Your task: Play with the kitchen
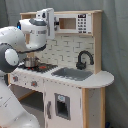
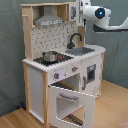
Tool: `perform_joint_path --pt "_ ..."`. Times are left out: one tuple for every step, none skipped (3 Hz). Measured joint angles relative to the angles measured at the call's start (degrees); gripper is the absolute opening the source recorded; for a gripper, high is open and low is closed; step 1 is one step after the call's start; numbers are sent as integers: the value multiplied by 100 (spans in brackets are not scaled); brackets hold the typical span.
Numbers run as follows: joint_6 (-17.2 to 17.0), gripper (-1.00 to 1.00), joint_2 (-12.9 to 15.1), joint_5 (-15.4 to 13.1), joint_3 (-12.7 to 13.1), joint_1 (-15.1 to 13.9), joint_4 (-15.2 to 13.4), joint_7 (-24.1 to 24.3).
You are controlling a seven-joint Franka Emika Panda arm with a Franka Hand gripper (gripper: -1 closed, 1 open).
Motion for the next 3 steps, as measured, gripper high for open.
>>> perform_joint_path --pt "20 -100 85 0 374 -396 225 -8" --pt "58 -100 134 0 744 -835 424 -8" --pt "96 -100 134 0 1071 -1293 606 -8"
